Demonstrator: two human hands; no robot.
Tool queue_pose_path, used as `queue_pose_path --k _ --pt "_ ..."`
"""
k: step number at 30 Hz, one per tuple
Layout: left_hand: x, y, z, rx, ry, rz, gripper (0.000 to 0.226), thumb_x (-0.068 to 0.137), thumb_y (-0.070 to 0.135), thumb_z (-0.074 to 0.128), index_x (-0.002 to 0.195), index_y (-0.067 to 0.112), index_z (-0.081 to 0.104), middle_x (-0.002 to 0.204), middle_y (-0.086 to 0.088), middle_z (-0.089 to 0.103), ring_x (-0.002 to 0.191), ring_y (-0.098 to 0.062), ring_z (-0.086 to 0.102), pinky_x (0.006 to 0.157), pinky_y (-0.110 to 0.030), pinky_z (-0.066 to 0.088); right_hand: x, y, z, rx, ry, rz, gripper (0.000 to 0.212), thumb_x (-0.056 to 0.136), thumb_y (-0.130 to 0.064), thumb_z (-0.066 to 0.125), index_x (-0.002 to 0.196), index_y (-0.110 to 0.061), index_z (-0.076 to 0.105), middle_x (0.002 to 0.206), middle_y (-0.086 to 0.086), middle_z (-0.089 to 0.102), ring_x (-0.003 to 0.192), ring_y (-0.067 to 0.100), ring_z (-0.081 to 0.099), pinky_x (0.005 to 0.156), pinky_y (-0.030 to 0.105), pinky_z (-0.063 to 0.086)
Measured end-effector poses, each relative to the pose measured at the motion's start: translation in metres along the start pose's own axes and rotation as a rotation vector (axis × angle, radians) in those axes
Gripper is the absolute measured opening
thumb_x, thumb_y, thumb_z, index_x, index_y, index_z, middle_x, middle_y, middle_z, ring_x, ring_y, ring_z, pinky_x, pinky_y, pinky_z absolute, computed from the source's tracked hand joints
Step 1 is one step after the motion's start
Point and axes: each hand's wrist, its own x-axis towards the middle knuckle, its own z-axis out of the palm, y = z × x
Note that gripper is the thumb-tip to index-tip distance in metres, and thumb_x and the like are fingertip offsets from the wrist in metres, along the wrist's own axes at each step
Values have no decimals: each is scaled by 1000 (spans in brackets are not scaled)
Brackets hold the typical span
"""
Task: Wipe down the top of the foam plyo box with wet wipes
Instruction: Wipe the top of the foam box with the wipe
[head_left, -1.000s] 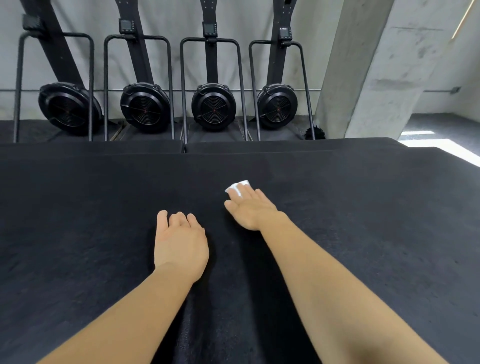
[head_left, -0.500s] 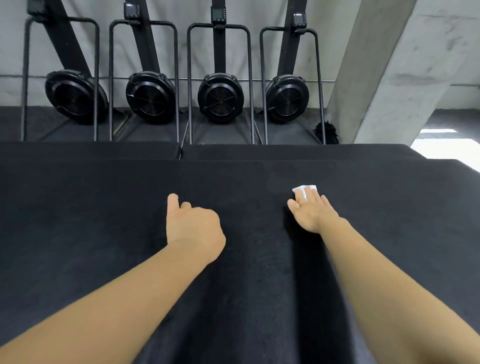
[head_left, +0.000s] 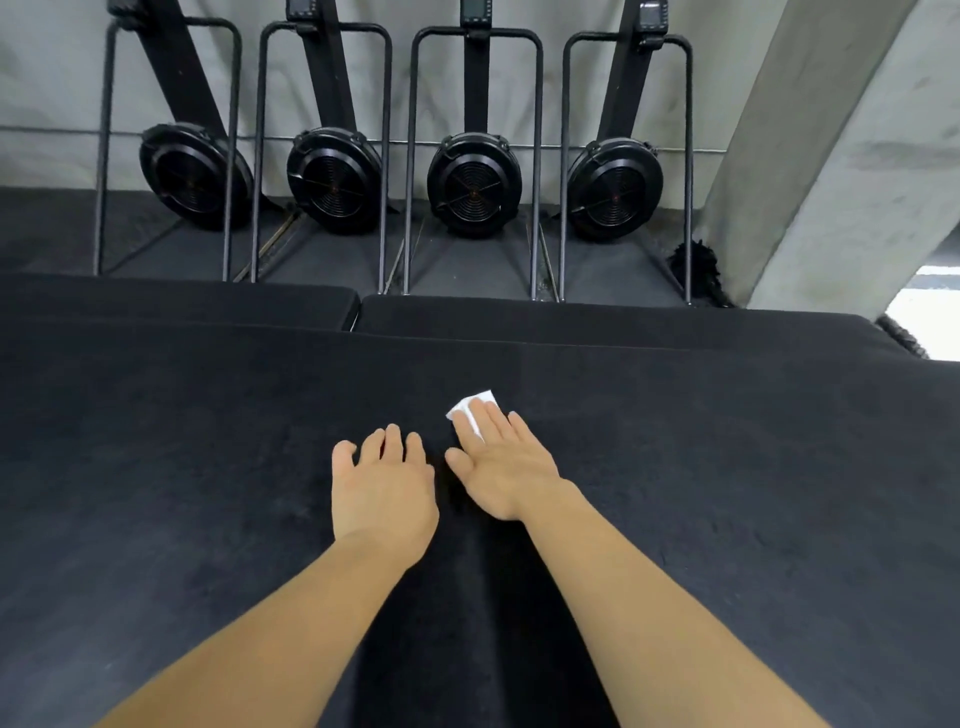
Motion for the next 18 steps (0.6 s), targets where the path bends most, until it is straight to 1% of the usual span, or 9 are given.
queue_pose_path --k 1,3,4,6,8,10,14,16,18 --pt "2 5 1 -2 5 -2 49 102 38 17 145 20 32 151 1 35 137 -18 32 109 -41 19 -1 12 -4 26 28 12 57 106 -39 19 159 -21 6 166 -1 -4 152 15 -7 124 38 -4" --pt "5 14 3 0 3 -20 49 102 38 14 142 18 35 148 0 38 134 -20 35 107 -41 21 -4 39 -12 92 99 67 50 104 -37 24 152 -25 22 159 -5 13 148 15 13 123 37 4" --pt "5 18 5 4 1 -35 51 102 39 13 143 16 34 150 -1 37 134 -22 35 108 -41 21 -7 53 -15 107 117 101 47 104 -37 25 150 -27 24 157 -7 15 145 15 17 123 37 6" --pt "4 22 10 1 1 -64 55 102 39 11 149 15 27 154 -3 32 137 -24 32 109 -42 20 -11 78 -19 97 103 165 48 105 -37 23 152 -27 20 160 -7 10 147 15 14 123 37 2" --pt "2 22 15 -4 26 -69 55 101 38 9 148 15 28 153 -3 33 136 -23 33 108 -42 20 -15 96 -21 90 102 218 49 105 -37 21 153 -28 18 161 -6 9 149 16 13 124 37 0" --pt "2 21 18 -3 60 -58 53 101 37 8 143 16 33 148 -1 39 131 -23 37 107 -43 21 -17 103 -22 107 119 269 50 104 -38 21 153 -28 19 160 -5 12 147 20 16 123 38 2" --pt "1 21 23 -26 90 -44 54 101 35 8 143 14 35 141 -2 44 129 -25 39 109 -45 18 -13 92 -20 172 138 407 58 104 -44 23 157 -24 13 162 2 8 146 28 13 121 41 13" --pt "1 22 24 -43 106 -44 51 100 35 9 134 15 42 133 -2 48 125 -25 42 108 -45 19 -7 72 -15 175 152 391 60 103 -44 24 158 -20 14 161 3 10 144 28 16 120 42 17" --pt "0 23 23 -54 131 -43 46 100 34 11 122 16 47 123 -1 51 118 -24 45 106 -45 20 2 45 -10 184 148 319 60 103 -44 24 157 -19 16 161 2 12 143 28 17 120 42 18"
